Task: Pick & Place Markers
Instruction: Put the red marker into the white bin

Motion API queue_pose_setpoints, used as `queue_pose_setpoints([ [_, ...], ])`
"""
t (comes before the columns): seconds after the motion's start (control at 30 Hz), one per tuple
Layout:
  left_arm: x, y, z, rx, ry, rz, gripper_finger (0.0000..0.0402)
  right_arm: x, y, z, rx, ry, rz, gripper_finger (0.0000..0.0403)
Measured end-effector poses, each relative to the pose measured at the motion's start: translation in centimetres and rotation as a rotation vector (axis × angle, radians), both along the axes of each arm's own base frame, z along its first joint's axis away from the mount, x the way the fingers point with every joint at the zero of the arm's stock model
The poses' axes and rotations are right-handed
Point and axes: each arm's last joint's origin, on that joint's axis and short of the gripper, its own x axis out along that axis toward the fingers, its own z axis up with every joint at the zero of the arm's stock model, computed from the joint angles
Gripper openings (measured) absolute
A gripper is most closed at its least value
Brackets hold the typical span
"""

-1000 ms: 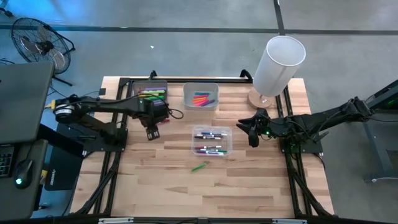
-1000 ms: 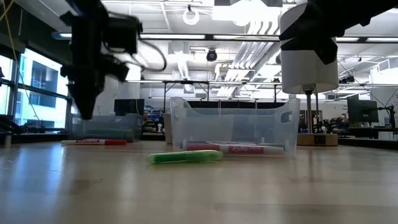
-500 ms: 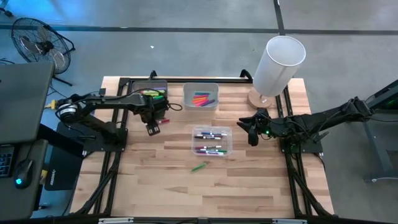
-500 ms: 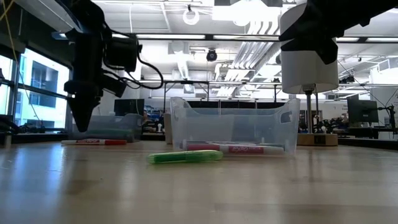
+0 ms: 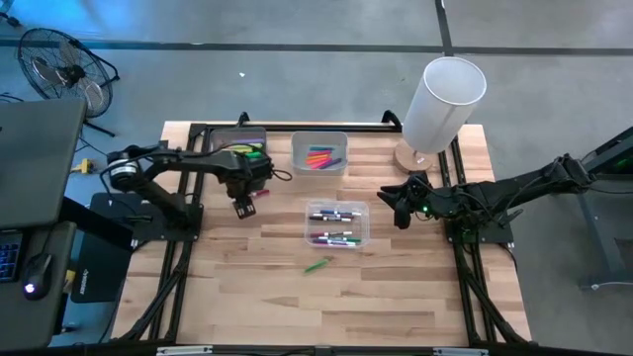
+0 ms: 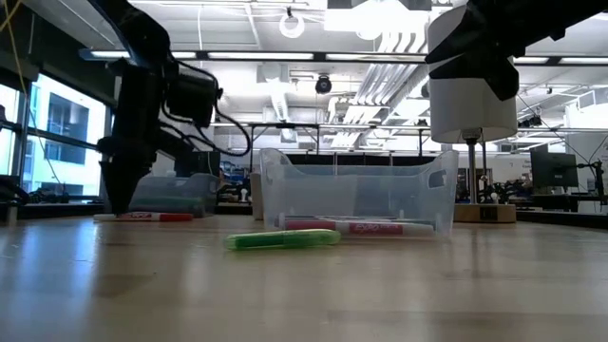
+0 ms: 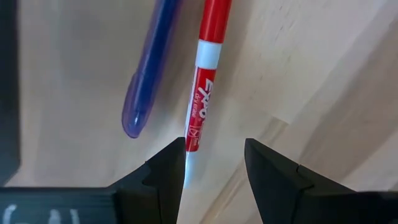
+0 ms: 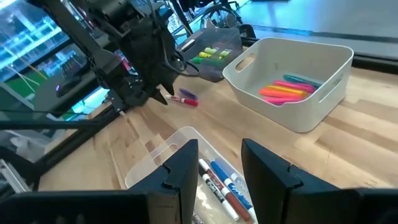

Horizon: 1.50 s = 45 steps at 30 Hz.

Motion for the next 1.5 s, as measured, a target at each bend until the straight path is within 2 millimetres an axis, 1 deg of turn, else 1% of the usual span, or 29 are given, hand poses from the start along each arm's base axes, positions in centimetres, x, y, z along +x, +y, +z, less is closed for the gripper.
queue_pose_setpoints([
  [0.23,0.6,0.2,-2.0,-0.042,0.092,0.0,0.0159,0.0,0.0,0.0,0.025,-0.011,-0.009,0.0113],
  [0.3,0.7,0.2,-2.5,-0.062,0.106,0.002,0.0153,0.0,0.0,0.0,0.025,-0.011,-0.01,0.0113],
  [0.4,0.8,0.2,-2.7,-0.09,0.1,0.024,0.0127,0.0,0.0,0.0,0.024,-0.011,-0.01,0.0113],
  [0.5,0.9,-0.2,-2.7,-0.096,0.094,0.065,0.0075,0.0,0.0,0.0,0.016,-0.007,-0.007,0.0113],
  [0.57,1.1,-0.6,-2.7,-0.092,0.096,0.072,0.0032,0.0,0.0,0.0,-0.006,0.003,0.003,0.0113],
  [0.6,1.2,-0.9,-2.7,-0.088,0.098,0.074,0.002,0.0,0.0,0.0,-0.019,0.009,0.008,0.0113],
  [0.63,1.3,-1.3,-2.7,-0.082,0.1,0.075,0.0017,0.0,0.0,0.0,-0.031,0.014,0.012,0.0113],
  [0.77,2.0,-3.2,-2.5,-0.019,0.121,0.058,0.0029,0.0,0.0,0.0,-0.07,0.031,0.029,0.0113],
  [0.87,3.1,-4.8,-1.6,-0.016,0.117,0.078,0.0016,0.0,0.0,0.0,-0.067,0.035,0.036,0.0113],
  [0.93,4.4,-5.9,-0.4,-0.1,0.068,0.091,0.0014,0.0,0.1,-0.2,-0.053,0.051,0.077,0.0113],
  [1.0,5.8,-6.7,1.4,-0.128,0.011,0.07,0.0014,-0.1,0.3,-0.6,-0.03,0.099,0.154,0.0113],
  [1.07,7.1,-7.0,3.4,-0.117,-0.046,0.051,0.0014,-0.3,0.6,-1.5,-0.006,0.189,0.23,0.0113],
  [1.13,8.9,-7.2,6.0,-0.103,-0.157,0.038,0.0014,-0.7,1.0,-2.5,0.013,0.299,0.274,0.0113],
  [1.2,10.3,-7.4,8.9,-0.096,-0.266,0.034,0.0014,-0.9,1.4,-3.1,-0.001,0.368,0.315,0.0113],
  [1.27,11.3,-7.3,11.7,-0.062,-0.36,0.042,0.0014,-1.0,1.8,-3.2,-0.048,0.386,0.36,0.0113],
  [1.37,12.3,-6.9,15.2,0.016,-0.491,0.039,0.0014,-0.9,2.4,-2.9,-0.135,0.36,0.398,0.0113],
  [1.43,12.7,-6.7,16.9,0.066,-0.562,0.022,0.0014,-1.0,2.7,-2.7,-0.182,0.352,0.415,0.0113],
  [1.5,13.1,-6.7,18.1,0.093,-0.626,0.023,0.0014,-1.0,2.8,-2.6,-0.201,0.348,0.428,0.0113],
])
